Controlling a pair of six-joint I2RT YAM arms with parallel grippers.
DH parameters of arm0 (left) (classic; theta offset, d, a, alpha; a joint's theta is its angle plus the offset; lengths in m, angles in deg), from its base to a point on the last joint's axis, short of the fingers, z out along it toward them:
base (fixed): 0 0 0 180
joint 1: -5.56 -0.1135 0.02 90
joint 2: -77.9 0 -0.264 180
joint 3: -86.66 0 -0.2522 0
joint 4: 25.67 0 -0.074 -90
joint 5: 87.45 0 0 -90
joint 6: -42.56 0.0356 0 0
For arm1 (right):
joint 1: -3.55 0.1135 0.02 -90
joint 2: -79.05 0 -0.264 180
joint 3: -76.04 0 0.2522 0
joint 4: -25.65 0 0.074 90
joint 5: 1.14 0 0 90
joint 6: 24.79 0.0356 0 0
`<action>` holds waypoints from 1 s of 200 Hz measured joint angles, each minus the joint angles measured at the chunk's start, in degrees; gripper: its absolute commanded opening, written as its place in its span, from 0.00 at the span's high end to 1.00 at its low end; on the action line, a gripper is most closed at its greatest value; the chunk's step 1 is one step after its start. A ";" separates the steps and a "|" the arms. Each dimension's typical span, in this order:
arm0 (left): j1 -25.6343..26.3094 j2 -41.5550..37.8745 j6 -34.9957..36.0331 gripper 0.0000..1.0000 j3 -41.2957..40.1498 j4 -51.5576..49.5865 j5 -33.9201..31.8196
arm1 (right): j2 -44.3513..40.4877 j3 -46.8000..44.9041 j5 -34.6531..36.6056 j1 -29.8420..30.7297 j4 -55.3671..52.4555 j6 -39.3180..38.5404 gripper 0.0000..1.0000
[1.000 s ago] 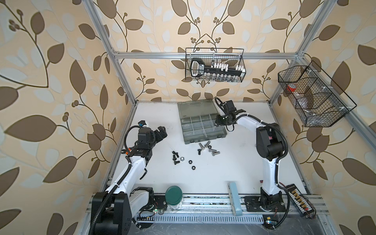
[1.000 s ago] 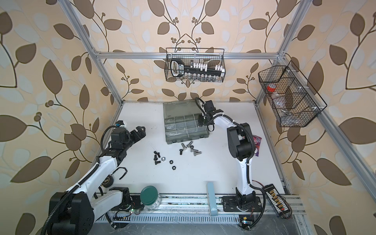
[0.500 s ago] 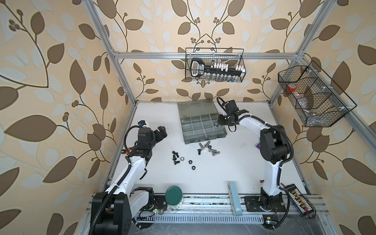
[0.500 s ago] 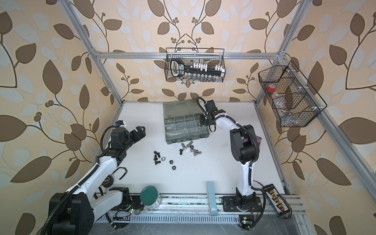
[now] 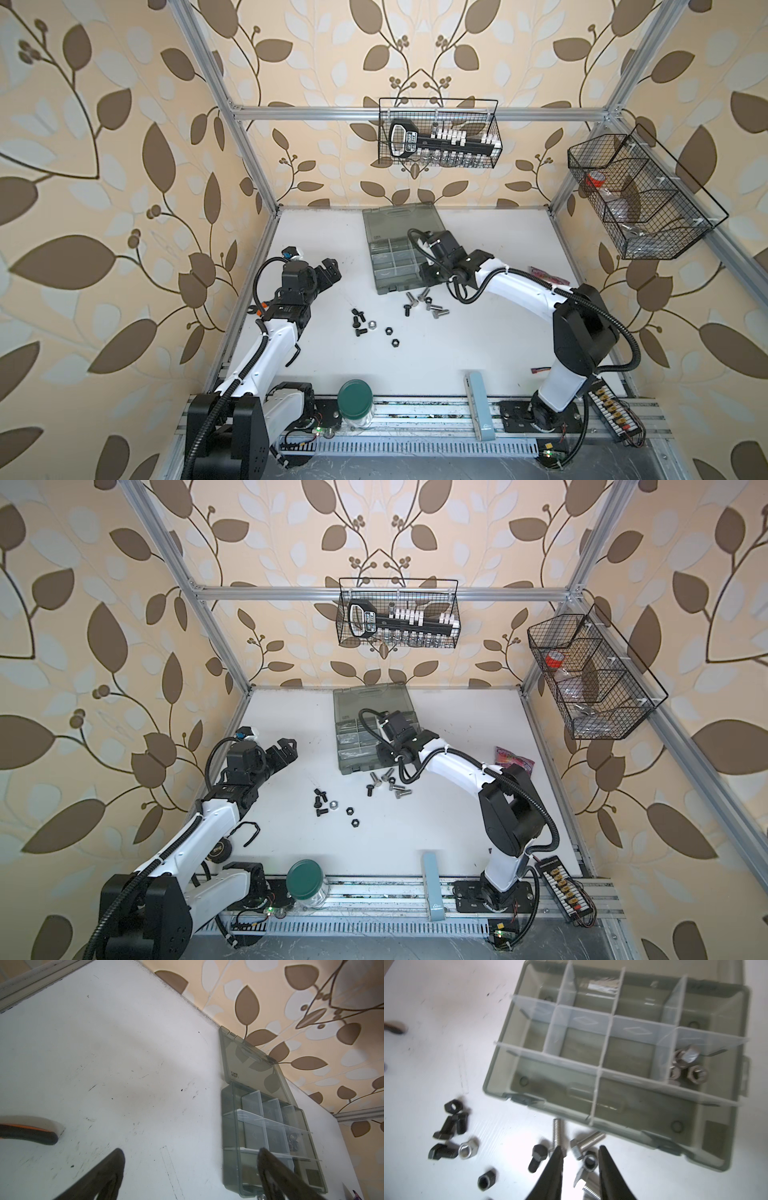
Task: Sort the screws and nuts into containers
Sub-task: Pick up the nut from the center of the table.
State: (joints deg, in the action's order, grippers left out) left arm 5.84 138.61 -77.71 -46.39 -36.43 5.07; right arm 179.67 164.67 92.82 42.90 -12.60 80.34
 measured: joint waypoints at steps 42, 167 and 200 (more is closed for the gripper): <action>0.00 0.00 -0.15 0.01 0.07 -0.48 -0.13 | 1.03 -0.04 2.29 10.95 -1.36 -1.11 0.65; 0.00 -0.11 -1.07 0.01 0.07 -1.55 -1.25 | 15.34 9.16 3.28 19.71 -4.44 -5.84 0.44; 0.00 -0.11 -1.09 0.01 0.07 -1.55 -1.27 | 17.75 10.99 2.82 19.74 -4.48 -6.10 0.43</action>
State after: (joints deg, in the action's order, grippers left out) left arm 5.84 138.50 -78.80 -46.33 -37.98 3.81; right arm 197.42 175.67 95.64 62.64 -17.08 74.24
